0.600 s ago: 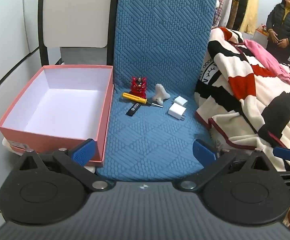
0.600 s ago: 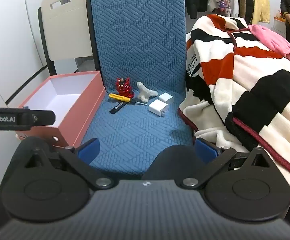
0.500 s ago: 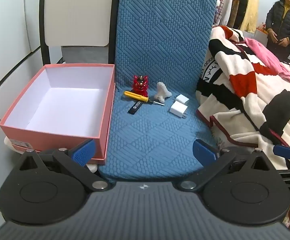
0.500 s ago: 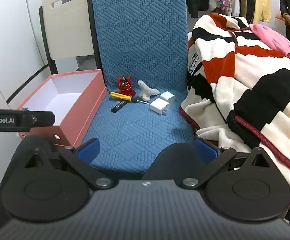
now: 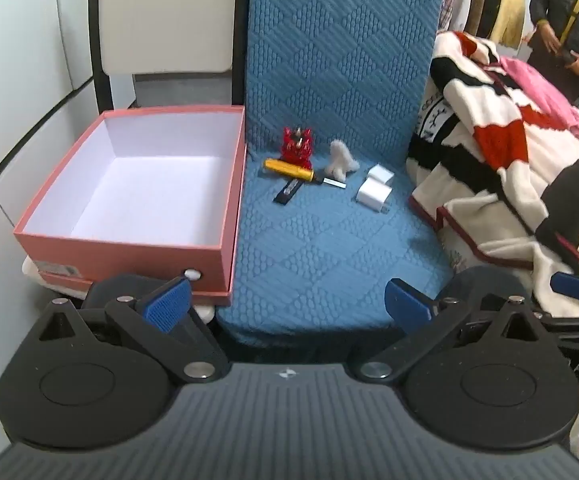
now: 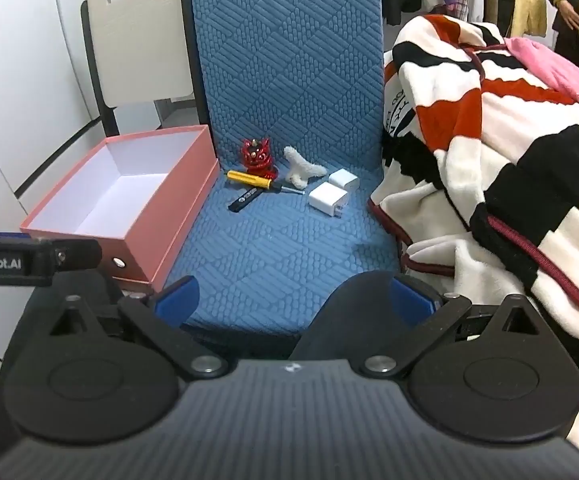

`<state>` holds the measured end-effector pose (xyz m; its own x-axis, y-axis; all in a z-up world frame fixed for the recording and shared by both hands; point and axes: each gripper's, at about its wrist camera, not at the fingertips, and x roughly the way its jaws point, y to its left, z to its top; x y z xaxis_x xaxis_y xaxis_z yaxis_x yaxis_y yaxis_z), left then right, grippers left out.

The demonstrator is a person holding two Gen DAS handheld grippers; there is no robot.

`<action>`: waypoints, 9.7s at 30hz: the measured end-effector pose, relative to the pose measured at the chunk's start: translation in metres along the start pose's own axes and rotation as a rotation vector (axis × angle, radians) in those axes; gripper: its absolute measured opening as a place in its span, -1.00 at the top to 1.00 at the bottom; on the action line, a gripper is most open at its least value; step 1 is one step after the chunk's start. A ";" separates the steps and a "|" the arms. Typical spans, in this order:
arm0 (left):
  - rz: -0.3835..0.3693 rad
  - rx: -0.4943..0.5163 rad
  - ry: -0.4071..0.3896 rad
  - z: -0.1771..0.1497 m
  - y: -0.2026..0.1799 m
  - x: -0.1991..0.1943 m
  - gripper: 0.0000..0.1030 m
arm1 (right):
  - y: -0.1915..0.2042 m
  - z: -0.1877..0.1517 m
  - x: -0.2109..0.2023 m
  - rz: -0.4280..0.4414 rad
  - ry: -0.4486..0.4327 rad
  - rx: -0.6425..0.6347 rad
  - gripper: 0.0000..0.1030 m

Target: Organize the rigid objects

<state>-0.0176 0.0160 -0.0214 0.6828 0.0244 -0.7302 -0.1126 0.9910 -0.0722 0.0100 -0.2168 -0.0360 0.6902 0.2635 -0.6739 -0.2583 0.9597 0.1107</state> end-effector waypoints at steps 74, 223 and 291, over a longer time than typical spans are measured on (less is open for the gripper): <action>-0.024 -0.007 0.066 -0.005 0.003 0.014 -1.00 | -0.006 0.000 0.008 -0.011 0.040 0.043 -1.00; -0.099 0.066 0.065 0.000 -0.003 0.294 0.05 | -0.040 0.063 0.339 -0.107 0.036 0.052 -0.22; -0.087 0.022 0.118 0.005 0.007 0.254 0.47 | -0.003 0.006 0.238 -0.104 0.192 0.091 -0.04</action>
<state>0.1581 0.0297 -0.2041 0.5995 -0.0764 -0.7967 -0.0401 0.9913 -0.1252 0.1794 -0.1561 -0.1924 0.5666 0.1475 -0.8107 -0.1244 0.9879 0.0928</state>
